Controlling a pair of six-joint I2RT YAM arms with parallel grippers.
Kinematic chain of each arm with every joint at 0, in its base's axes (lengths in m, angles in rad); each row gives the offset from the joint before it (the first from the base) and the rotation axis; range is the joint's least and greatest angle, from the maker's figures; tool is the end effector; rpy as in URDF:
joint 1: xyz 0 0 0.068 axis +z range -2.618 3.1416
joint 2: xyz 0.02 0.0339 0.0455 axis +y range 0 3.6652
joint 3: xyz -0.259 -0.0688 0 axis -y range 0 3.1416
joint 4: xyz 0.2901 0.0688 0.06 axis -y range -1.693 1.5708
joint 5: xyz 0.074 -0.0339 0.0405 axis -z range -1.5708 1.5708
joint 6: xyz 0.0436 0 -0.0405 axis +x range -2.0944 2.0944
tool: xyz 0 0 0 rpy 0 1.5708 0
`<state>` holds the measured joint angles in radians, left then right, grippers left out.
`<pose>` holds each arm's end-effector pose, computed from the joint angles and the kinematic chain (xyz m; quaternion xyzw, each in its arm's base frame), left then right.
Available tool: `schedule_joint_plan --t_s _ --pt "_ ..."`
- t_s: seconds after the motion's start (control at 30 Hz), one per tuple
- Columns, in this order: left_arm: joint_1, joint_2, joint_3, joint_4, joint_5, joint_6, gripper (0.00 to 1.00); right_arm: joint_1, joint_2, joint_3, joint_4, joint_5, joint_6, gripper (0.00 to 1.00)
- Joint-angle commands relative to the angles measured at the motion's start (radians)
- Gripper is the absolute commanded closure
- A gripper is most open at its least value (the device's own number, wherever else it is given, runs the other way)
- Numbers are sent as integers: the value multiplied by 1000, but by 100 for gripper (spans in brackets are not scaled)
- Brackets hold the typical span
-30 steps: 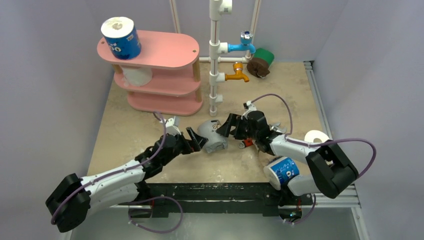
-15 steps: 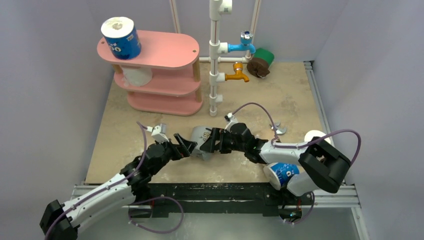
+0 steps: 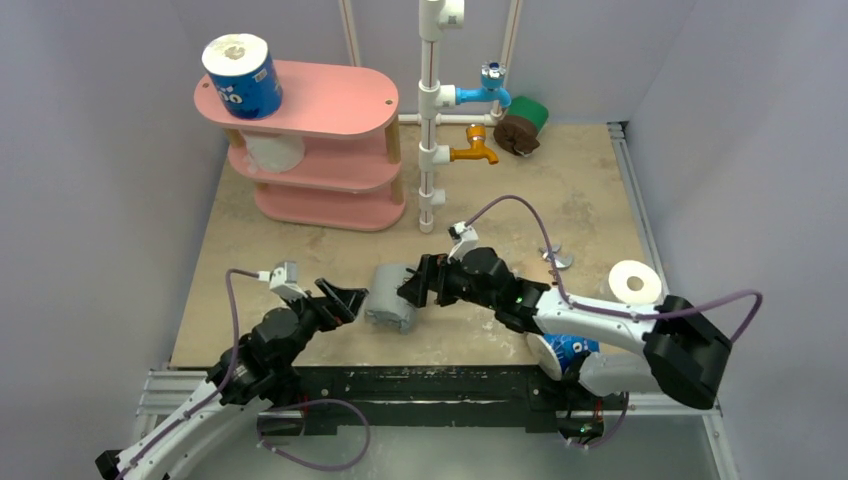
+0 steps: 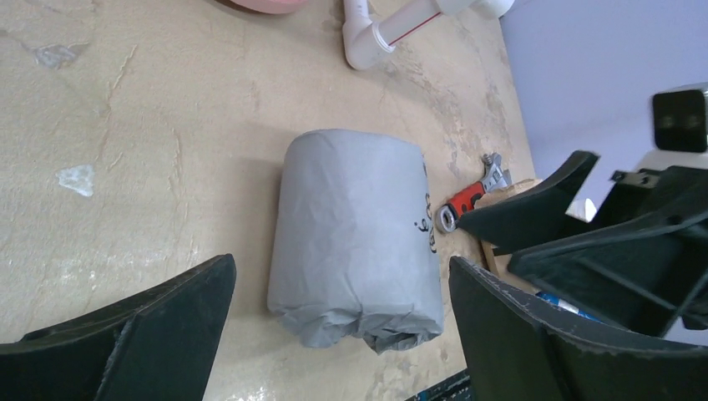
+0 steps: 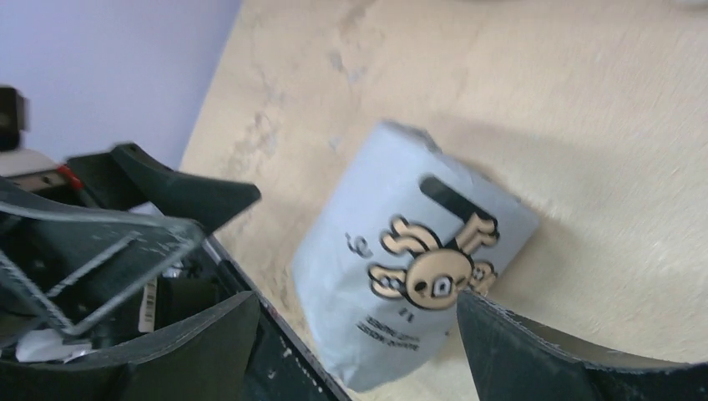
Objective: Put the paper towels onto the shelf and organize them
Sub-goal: Adjust the paper towel at the center of the board.
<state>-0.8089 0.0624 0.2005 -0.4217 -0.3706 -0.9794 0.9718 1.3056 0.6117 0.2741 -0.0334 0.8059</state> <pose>0.1154 -0.0981 0.1969 -0.1771 0.7740 -0.3676 0.4842 0.1797 0.2658 0.1761 -0.0786 0.8352 0.4313 0.3321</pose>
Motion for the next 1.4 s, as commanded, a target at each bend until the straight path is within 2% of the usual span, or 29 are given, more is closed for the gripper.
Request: schedule_joint_plan --t_s 0.0,0.13,0.4,0.5,0.7,0.97,1.37 --pt "5 -43 41 -85 69 -19 2 -54 -80 20 -57 108 -116 10" --pt "4 -12 41 -14 203 10 3 -100 -3 52 29 108 -192 11" --pt "5 82 4 201 514 95 6 -158 126 90 211 50 -216 13" --pt "3 120 -26 294 582 95 6 -161 153 114 248 38 -223 13" --pt "3 220 -59 384 603 85 7 -162 234 166 299 -10 -217 15" --pt "3 300 -105 476 550 60 8 -162 341 231 276 -106 -187 16" --pt "10 533 -83 683 477 71 7 -162 220 87 246 -160 -134 19"
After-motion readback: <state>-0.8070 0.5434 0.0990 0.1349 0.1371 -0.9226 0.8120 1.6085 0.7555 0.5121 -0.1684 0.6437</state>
